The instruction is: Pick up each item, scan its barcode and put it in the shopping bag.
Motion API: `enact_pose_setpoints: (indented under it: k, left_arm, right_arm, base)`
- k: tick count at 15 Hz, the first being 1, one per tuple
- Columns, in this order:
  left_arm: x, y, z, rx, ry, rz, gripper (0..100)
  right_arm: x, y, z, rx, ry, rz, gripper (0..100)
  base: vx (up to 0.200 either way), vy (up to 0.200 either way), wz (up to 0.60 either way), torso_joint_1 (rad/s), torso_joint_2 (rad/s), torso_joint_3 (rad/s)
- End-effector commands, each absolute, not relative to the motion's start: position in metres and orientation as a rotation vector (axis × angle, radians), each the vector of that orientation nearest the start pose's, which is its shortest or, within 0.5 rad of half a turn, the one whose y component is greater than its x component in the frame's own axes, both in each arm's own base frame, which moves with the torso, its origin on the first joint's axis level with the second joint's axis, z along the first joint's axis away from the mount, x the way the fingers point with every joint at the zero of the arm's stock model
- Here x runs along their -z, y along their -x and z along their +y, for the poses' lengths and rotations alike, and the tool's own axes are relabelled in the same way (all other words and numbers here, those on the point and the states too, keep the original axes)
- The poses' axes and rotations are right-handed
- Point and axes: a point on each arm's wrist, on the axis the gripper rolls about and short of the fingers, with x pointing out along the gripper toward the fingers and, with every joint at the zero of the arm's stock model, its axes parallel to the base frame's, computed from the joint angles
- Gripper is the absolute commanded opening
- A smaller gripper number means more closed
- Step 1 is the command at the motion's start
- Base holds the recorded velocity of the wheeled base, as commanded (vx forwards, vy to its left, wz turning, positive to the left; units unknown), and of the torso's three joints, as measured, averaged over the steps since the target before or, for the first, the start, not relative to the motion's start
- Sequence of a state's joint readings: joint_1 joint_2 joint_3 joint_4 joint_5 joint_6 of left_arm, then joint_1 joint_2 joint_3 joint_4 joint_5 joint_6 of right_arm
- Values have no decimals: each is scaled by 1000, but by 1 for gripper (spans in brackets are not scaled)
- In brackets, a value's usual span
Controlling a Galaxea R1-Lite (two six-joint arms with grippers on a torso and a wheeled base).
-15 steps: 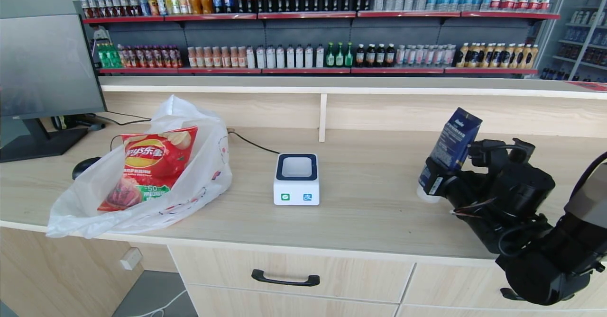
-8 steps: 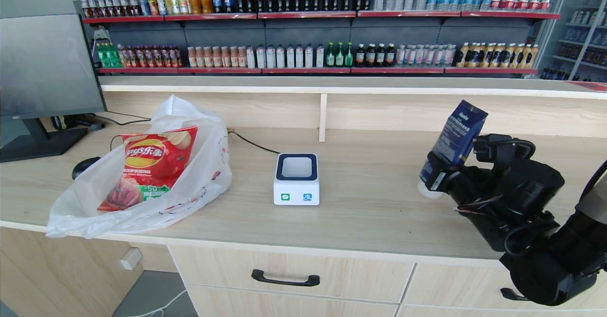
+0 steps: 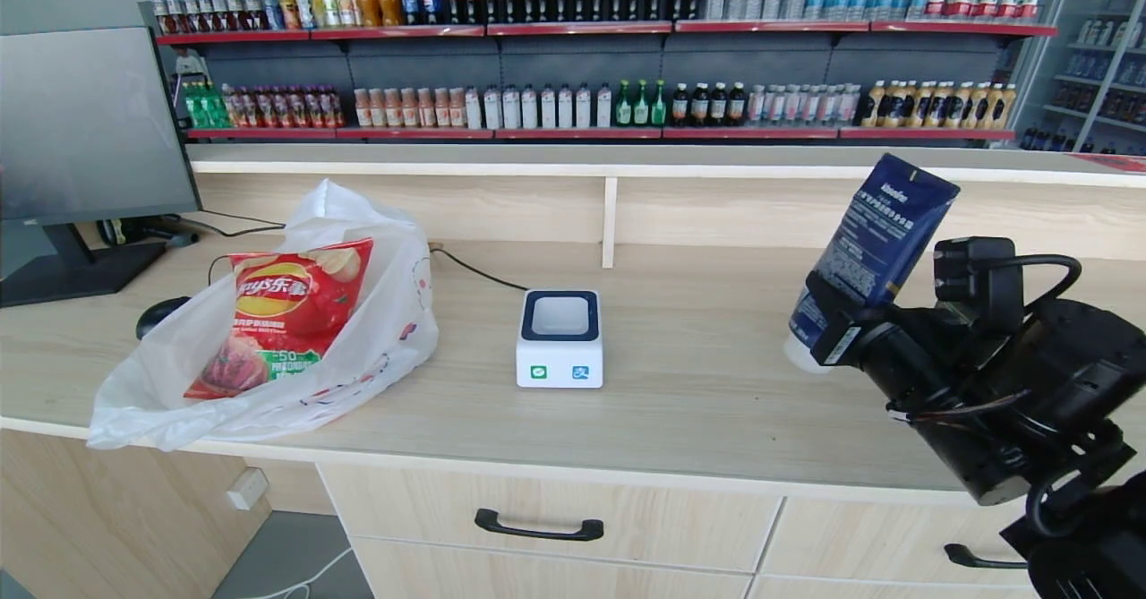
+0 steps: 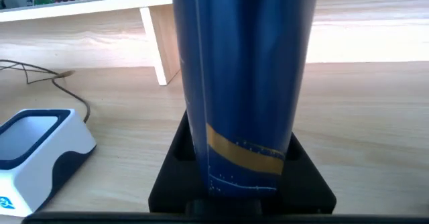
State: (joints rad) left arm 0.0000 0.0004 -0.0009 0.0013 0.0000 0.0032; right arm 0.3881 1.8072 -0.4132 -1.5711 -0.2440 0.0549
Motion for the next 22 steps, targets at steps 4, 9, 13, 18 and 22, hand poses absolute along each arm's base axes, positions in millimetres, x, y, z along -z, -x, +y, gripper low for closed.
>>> enact_pose_setpoints:
  k: [4, 9, 13, 18, 22]
  left_arm:
    - [-76, 23, 0, 0, -3, 0, 100]
    - [-75, 23, 0, 0, -3, 2, 100]
    - [-76, 23, 0, 0, -3, 0, 100]
    - [-76, 23, 0, 0, -3, 0, 100]
    - [-76, 23, 0, 0, -3, 0, 100]
  right_arm:
    - [-161, -220, 96, -198, -101, -181, 0]
    - [-166, -178, 92, -271, -122, -189, 0]
    - [-162, -143, 91, -382, -233, -157, 0]
    - [-178, -110, 137, -785, -449, -122, 0]
    - [-192, -119, 161, -986, -535, -114, 0]
  base:
    - [0, 0, 0, 0, 0, 0]
    - [0, 0, 0, 0, 0, 0]
    - [0, 0, 0, 0, 0, 0]
    - [0, 0, 0, 0, 0, 0]
    - [0, 0, 0, 0, 0, 0]
